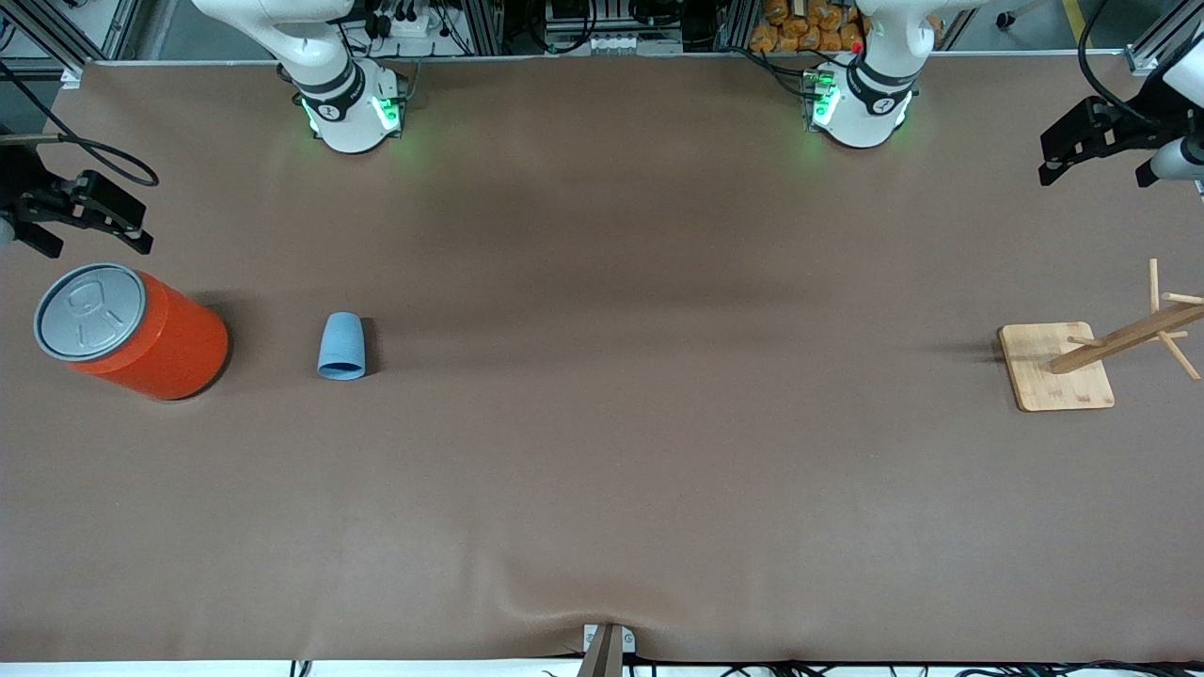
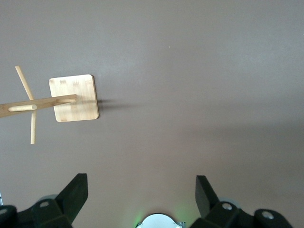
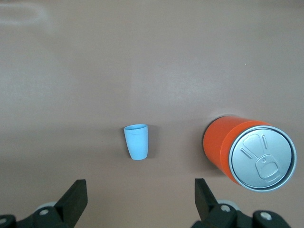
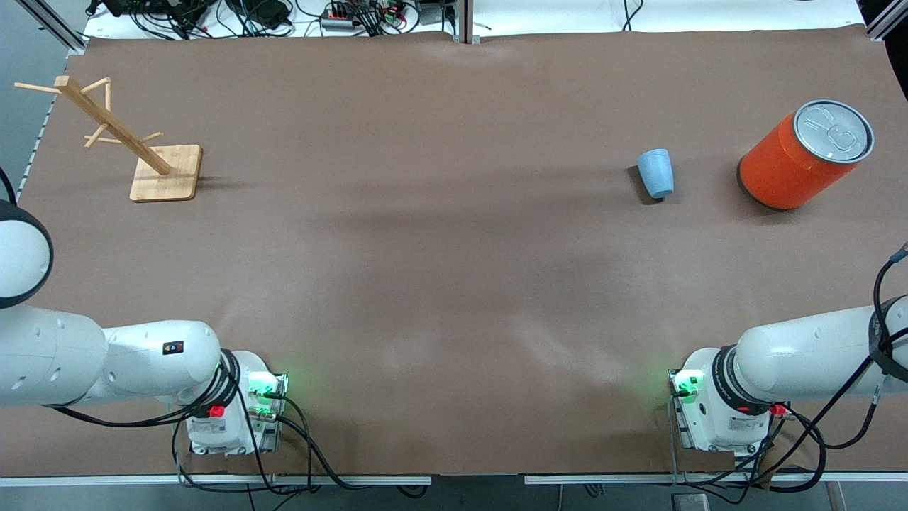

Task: Flip cup
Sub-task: 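Move the right gripper down toward the upside-down light-blue cup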

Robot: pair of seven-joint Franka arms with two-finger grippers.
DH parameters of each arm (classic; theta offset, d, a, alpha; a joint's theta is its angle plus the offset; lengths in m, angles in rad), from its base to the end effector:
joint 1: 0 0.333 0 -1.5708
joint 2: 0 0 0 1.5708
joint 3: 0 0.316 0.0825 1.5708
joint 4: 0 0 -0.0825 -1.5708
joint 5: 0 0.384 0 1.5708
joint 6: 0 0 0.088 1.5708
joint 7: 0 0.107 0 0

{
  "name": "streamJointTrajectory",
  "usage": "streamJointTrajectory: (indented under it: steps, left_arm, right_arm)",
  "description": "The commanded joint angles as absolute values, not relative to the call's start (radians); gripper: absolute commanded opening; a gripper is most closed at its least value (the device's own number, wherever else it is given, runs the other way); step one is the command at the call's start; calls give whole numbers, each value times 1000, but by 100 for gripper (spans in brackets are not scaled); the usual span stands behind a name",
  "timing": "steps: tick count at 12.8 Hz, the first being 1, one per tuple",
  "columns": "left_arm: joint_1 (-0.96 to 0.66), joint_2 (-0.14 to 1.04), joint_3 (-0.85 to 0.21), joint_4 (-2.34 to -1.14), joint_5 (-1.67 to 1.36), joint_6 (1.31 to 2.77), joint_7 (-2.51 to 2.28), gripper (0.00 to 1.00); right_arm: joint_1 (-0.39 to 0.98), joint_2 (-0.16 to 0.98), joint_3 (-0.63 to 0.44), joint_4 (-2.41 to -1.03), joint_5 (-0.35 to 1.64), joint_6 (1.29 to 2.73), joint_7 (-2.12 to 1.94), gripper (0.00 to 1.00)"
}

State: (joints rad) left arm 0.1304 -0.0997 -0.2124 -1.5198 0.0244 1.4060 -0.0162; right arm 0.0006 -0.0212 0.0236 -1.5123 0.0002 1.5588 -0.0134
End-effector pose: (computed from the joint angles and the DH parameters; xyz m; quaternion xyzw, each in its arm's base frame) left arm 0.5031 -0.0453 0.6855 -0.9993 0.0304 0.0070 0.0229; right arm 0.5469 0.0134 0.6627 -0.9993 -0.0188 -0.0338 0.0000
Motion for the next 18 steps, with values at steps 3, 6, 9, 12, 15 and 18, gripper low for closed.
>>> streamJointTrajectory:
  steps: [3, 6, 9, 12, 15, 18]
  left_arm:
    - [138, -95, -213, -1505, 21, 1391, -2, 100]
    - [138, -97, -212, -1503, 26, 1391, 0, 100]
    - [138, -94, -212, -1505, 28, 1391, -3, 100]
    - [140, -92, -209, -1506, 31, 1391, 0, 100]
    - [138, -92, -209, -1509, 21, 1387, 3, 100]
    - [137, -86, -210, -1509, 20, 1374, 5, 100]
  right_arm:
    - [3, -12, 25, -1489, -11, 1543, -20, 100]
    - [3, -8, 26, -1493, -3, 1545, -18, 100]
    - [6, 61, 25, -1486, -18, 1551, -20, 100]
    - [6, 122, 25, -1497, -14, 1546, -25, 100]
    - [35, 156, 26, -1518, -2, 1523, -17, 100]
    - [38, 157, 26, -1679, 9, 1618, -17, 100]
